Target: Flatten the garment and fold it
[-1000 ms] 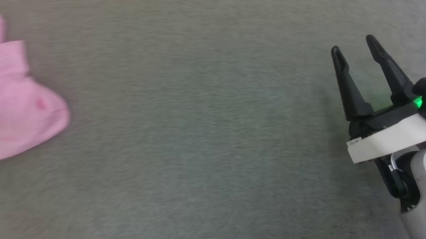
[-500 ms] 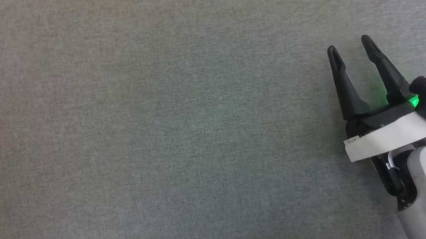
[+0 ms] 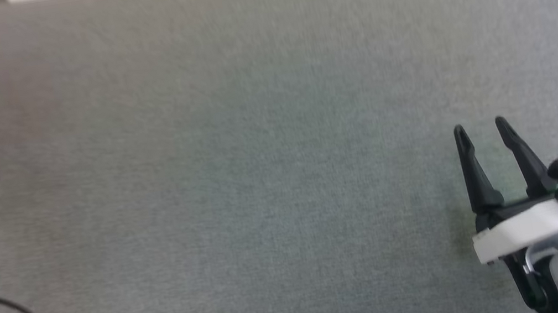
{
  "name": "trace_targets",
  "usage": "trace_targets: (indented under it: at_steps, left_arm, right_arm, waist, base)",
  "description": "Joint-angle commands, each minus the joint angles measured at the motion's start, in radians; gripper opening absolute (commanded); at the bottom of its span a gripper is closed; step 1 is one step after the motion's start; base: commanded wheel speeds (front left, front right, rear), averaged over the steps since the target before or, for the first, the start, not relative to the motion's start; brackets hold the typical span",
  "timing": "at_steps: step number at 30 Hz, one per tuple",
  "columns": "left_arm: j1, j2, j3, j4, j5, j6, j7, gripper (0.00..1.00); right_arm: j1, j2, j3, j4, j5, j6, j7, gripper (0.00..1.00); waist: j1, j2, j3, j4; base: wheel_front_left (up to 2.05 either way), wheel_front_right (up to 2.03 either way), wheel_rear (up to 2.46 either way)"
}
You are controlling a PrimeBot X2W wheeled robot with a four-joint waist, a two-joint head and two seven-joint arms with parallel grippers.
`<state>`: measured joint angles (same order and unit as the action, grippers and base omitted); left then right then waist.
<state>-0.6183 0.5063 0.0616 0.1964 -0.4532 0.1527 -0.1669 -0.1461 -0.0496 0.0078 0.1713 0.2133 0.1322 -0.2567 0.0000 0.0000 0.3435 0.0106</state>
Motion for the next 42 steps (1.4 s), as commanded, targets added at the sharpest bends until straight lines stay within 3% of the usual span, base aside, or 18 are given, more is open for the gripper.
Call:
trace_targets:
  at_steps: [1, 10, 17, 21, 27, 36, 37, 38, 39, 42]
  left_arm:
    - [-0.032, -0.026, -0.044, -0.014, 0.018, -0.028, -0.019, 0.00]
    - [-0.095, -0.221, -0.280, -0.033, 0.018, -0.130, -0.030, 0.00]
    - [-0.055, -0.368, -0.417, 0.048, -0.039, -0.198, 0.003, 0.00]
    - [-0.010, -0.419, -0.494, 0.134, -0.086, -0.226, 0.057, 0.00]
    - [0.054, -0.448, -0.637, 0.348, -0.166, -0.250, 0.270, 0.00]
    - [0.078, -0.455, -0.766, 0.583, -0.240, -0.244, 0.635, 0.00]
    - [0.078, -0.455, -0.776, 0.594, -0.249, -0.245, 0.673, 0.06]
    - [0.074, -0.455, -0.779, 0.593, -0.254, -0.245, 0.682, 0.45]
    - [0.064, -0.455, -0.775, 0.582, -0.254, -0.241, 0.660, 1.00]
    - [0.039, -0.455, -0.754, 0.544, -0.235, -0.222, 0.542, 1.00]
  right_arm:
    - [0.020, -0.001, -0.007, 0.000, 0.008, -0.002, -0.005, 1.00]
    - [0.080, -0.001, -0.018, 0.000, 0.001, -0.002, -0.004, 1.00]
    - [0.098, -0.001, -0.020, -0.019, -0.017, -0.002, 0.019, 1.00]
    - [0.108, -0.001, -0.013, -0.031, -0.020, -0.002, 0.032, 1.00]
    - [0.118, -0.001, 0.000, -0.046, -0.020, -0.002, 0.045, 1.00]
    - [0.118, -0.001, 0.005, -0.059, -0.017, -0.002, 0.049, 1.00]
    - [0.117, -0.001, 0.006, -0.059, -0.018, -0.002, 0.050, 1.00]
    - [0.117, -0.001, 0.005, -0.059, -0.018, -0.002, 0.050, 1.00]
    - [0.117, -0.001, 0.002, -0.060, -0.018, -0.002, 0.050, 1.00]
    - [0.115, -0.001, -0.003, -0.060, -0.019, -0.002, 0.049, 1.00]
  waist:
    - [0.0000, 0.0000, -0.190, 0.050]
    - [0.0000, 0.0000, -0.275, -0.015]
    - [0.0000, 0.0000, -0.298, -0.105]
    - [0.0000, 0.0000, -0.302, -0.152]
    - [0.0000, 0.0000, -0.298, -0.208]
    - [0.0000, 0.0000, -0.278, -0.232]
    - [0.0000, 0.0000, -0.276, -0.230]
    - [0.0000, 0.0000, -0.275, -0.228]
    - [0.0000, 0.0000, -0.273, -0.223]
    - [0.0000, 0.0000, -0.276, -0.205]
  base:
    - [0.00, 0.00, 0.00]
    - [0.00, 0.00, 0.00]
    - [0.00, 0.00, 0.00]
    - [0.00, 0.00, 0.00]
    - [0.00, 0.00, 0.00]
    - [0.00, 0.00, 0.00]
    - [0.00, 0.00, 0.00]
    - [0.00, 0.00, 0.00]
    - [0.00, 0.00, 0.00]
    - [0.00, 0.00, 0.00]
